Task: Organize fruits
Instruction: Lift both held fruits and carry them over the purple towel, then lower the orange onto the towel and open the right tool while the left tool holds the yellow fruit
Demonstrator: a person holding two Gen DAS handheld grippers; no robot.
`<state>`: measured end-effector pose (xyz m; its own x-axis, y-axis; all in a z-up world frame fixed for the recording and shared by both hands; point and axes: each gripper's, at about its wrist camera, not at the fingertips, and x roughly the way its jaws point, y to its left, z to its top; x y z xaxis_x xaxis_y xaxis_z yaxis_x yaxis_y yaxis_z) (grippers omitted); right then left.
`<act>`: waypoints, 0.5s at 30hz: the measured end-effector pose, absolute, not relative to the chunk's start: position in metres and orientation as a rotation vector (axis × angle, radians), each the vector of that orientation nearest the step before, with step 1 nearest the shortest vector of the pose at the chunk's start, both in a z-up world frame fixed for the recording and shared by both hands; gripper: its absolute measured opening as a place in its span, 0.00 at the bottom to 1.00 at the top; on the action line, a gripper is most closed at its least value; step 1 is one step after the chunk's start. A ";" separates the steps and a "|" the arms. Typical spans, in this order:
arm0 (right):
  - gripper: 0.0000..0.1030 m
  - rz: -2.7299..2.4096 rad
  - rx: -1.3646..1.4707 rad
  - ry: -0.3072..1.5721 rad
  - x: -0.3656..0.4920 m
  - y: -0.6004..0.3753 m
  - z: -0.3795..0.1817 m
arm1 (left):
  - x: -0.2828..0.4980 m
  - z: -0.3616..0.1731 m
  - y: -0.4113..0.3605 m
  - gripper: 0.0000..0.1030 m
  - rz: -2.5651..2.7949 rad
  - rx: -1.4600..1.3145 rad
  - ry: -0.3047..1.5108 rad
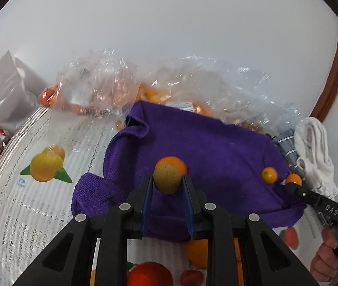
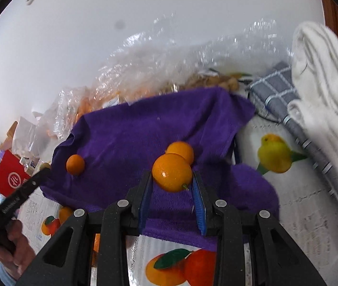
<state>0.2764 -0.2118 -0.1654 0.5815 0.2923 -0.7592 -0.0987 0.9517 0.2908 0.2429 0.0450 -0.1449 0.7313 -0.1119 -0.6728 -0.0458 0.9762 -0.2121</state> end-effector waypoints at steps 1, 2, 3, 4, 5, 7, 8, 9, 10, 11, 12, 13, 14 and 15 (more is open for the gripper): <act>0.32 0.224 0.225 0.926 0.277 -0.212 -0.167 | 0.243 -0.148 0.046 0.23 -0.020 -0.218 0.751; 0.32 0.217 0.219 0.926 0.277 -0.212 -0.169 | 0.243 -0.150 0.047 0.23 -0.013 -0.218 0.756; 0.32 0.211 0.212 0.928 0.277 -0.211 -0.170 | 0.244 -0.151 0.047 0.23 -0.017 -0.220 0.763; 0.32 0.207 0.206 0.931 0.277 -0.211 -0.172 | 0.244 -0.151 0.047 0.23 -0.022 -0.224 0.764; 0.32 0.206 0.203 0.933 0.276 -0.210 -0.174 | 0.244 -0.151 0.046 0.23 -0.020 -0.222 0.759; 0.32 0.205 0.199 0.943 0.278 -0.210 -0.178 | 0.244 -0.153 0.045 0.23 -0.010 -0.201 0.755; 0.32 0.200 0.191 0.952 0.279 -0.209 -0.181 | 0.245 -0.154 0.044 0.23 -0.005 -0.193 0.755; 0.32 0.194 0.177 0.954 0.279 -0.207 -0.182 | 0.246 -0.157 0.044 0.23 -0.001 -0.184 0.762; 0.32 0.188 0.157 0.947 0.278 -0.205 -0.182 | 0.248 -0.159 0.044 0.23 -0.002 -0.184 0.770; 0.32 0.185 0.145 0.946 0.278 -0.204 -0.182 | 0.248 -0.159 0.044 0.23 -0.002 -0.184 0.771; 0.32 0.182 0.134 0.943 0.277 -0.203 -0.182 | 0.248 -0.158 0.044 0.23 -0.004 -0.186 0.769; 0.32 0.181 0.130 0.941 0.276 -0.202 -0.182 | 0.248 -0.158 0.045 0.23 -0.006 -0.190 0.766; 0.32 0.182 0.127 0.939 0.276 -0.201 -0.182 | 0.248 -0.158 0.046 0.23 -0.006 -0.192 0.768; 0.32 0.184 0.121 0.938 0.275 -0.200 -0.182 | 0.248 -0.158 0.046 0.23 -0.007 -0.194 0.771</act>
<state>0.2748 -0.2002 -0.1816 0.5778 0.2092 -0.7889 -0.1040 0.9776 0.1831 0.2484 0.0462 -0.1585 0.7180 -0.0772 -0.6918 -0.0650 0.9821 -0.1770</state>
